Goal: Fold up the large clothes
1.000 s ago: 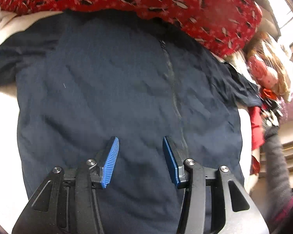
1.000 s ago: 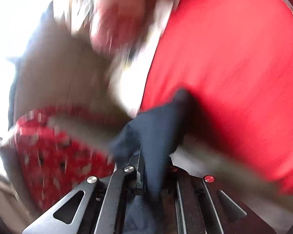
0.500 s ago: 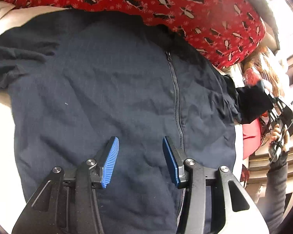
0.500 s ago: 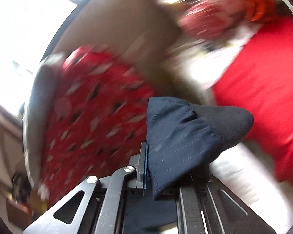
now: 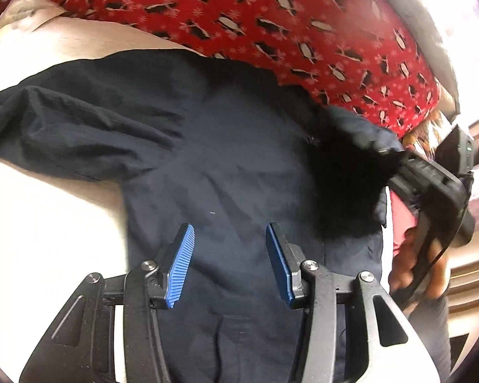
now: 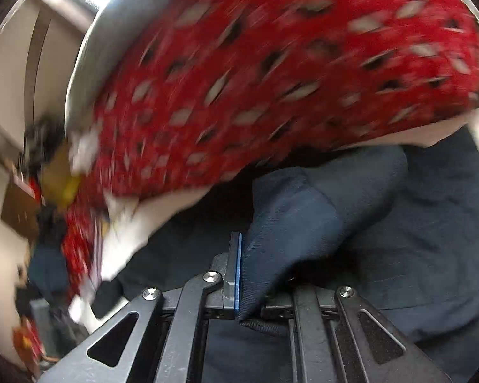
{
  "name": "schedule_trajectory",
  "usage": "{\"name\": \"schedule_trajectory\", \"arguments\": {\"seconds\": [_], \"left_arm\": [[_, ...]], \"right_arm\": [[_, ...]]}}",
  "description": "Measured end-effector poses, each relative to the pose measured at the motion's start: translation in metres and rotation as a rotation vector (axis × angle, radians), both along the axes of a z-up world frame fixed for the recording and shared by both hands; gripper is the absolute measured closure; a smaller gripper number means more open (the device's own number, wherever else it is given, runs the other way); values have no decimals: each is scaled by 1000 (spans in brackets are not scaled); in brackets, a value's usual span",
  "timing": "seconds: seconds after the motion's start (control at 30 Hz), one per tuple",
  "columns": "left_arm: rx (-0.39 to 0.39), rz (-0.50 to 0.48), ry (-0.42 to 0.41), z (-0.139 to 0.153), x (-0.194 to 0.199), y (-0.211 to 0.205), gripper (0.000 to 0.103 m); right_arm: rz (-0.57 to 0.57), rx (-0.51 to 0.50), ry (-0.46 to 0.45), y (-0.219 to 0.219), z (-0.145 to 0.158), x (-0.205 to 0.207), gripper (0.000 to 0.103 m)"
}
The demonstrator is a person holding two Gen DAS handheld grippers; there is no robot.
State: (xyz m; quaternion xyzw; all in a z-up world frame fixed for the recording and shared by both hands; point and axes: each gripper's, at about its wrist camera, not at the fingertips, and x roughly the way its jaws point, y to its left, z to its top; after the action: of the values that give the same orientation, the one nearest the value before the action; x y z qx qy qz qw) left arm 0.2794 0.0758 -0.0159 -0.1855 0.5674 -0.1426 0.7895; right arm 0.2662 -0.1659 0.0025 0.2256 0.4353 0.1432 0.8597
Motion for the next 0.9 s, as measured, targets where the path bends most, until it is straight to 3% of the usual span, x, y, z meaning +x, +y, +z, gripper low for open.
{"name": "schedule_trajectory", "arguments": {"seconds": [0.07, 0.1, 0.13, 0.17, 0.3, 0.37, 0.43, 0.5, 0.6, 0.67, 0.7, 0.73, 0.9], "left_arm": [[-7, 13, 6, -2, 1, 7, 58], [-11, 19, 12, -3, 2, 10, 58], [-18, 26, 19, -5, 2, 12, 58], [-23, 29, 25, -5, 2, 14, 58], [-26, 7, 42, -8, 6, 3, 58], [-32, -39, 49, -10, 14, -16, 58], [-47, -76, 65, -17, 21, -36, 51], [-60, -81, 98, -27, 33, -57, 51], [-35, -50, 132, -40, 45, -77, 50], [-41, 15, 114, -39, 51, -79, 51], [-46, 47, 101, -37, 52, -77, 63], [-41, 87, 84, -33, 53, -73, 89], [-59, 245, -6, -2, 40, -34, 92]], "right_arm": [[52, -27, 22, 34, -14, 1, 91], [72, -53, 43, 53, -24, 1, 83], [94, -77, 73, 68, -37, -1, 69], [110, -91, 102, 76, -47, -2, 64], [171, -37, 178, 87, -71, -26, 60], [171, 47, 162, 65, -66, -51, 57], [128, 73, 141, 38, -59, -70, 49], [54, 84, 127, 5, -51, -87, 47], [-54, 122, 123, -51, -47, -114, 47], [-118, 150, 123, -85, -47, -128, 47], [-151, 160, 115, -99, -45, -132, 47], [-185, 163, 103, -114, -44, -138, 47], [-419, 230, 23, -189, -42, -153, 42]]}}
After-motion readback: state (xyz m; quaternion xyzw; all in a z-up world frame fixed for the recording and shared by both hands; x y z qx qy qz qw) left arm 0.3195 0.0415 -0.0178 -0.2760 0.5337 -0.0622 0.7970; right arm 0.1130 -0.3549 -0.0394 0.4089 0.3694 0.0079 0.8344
